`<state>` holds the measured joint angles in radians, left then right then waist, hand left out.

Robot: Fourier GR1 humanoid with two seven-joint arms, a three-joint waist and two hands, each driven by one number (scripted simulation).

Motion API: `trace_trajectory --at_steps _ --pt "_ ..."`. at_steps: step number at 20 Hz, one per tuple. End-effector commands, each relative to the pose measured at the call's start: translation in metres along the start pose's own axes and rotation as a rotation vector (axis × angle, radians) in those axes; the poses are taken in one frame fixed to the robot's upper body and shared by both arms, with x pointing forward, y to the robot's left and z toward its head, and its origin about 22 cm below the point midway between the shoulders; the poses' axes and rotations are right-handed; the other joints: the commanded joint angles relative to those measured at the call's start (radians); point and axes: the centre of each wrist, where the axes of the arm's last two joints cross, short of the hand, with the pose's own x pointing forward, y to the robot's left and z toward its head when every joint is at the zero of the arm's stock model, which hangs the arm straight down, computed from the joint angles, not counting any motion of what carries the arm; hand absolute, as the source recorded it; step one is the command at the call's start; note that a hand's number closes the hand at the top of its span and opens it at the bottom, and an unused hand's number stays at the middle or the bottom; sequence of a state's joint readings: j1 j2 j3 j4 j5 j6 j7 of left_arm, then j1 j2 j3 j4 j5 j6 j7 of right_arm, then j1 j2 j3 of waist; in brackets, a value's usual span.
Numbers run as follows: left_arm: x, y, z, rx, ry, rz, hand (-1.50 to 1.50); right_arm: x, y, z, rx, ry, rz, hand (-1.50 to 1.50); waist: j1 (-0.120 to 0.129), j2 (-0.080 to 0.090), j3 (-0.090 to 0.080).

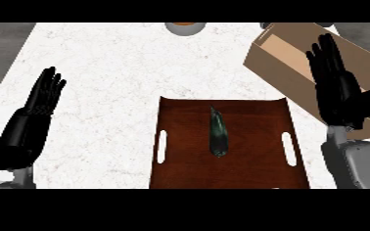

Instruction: Pick the eggplant from the tray and place it in the cardboard box

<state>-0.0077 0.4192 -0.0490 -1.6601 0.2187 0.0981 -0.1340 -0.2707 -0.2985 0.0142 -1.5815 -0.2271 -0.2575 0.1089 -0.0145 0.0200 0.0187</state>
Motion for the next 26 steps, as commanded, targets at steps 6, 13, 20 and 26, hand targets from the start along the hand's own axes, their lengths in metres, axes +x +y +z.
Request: trace_trajectory --at_steps 6,13,20,26 --pt "-0.054 -0.008 0.01 0.234 0.34 -0.036 0.0 -0.016 0.039 0.016 -0.16 0.106 0.356 1.5 0.003 -0.017 -0.026" --pt "-0.072 -0.026 0.028 0.205 0.423 0.009 0.0 -0.066 0.035 0.072 -0.303 0.236 0.769 -1.5 -0.01 -0.029 -0.026" --pt "-0.065 -0.026 0.005 0.228 0.413 0.002 0.0 -0.014 0.072 0.084 -0.202 0.446 1.014 -1.5 -0.009 -0.03 -0.025" --pt "-0.069 -0.036 0.004 0.196 0.422 -0.009 0.0 0.036 0.109 0.073 -0.106 0.631 1.01 -1.5 0.015 -0.024 -0.022"
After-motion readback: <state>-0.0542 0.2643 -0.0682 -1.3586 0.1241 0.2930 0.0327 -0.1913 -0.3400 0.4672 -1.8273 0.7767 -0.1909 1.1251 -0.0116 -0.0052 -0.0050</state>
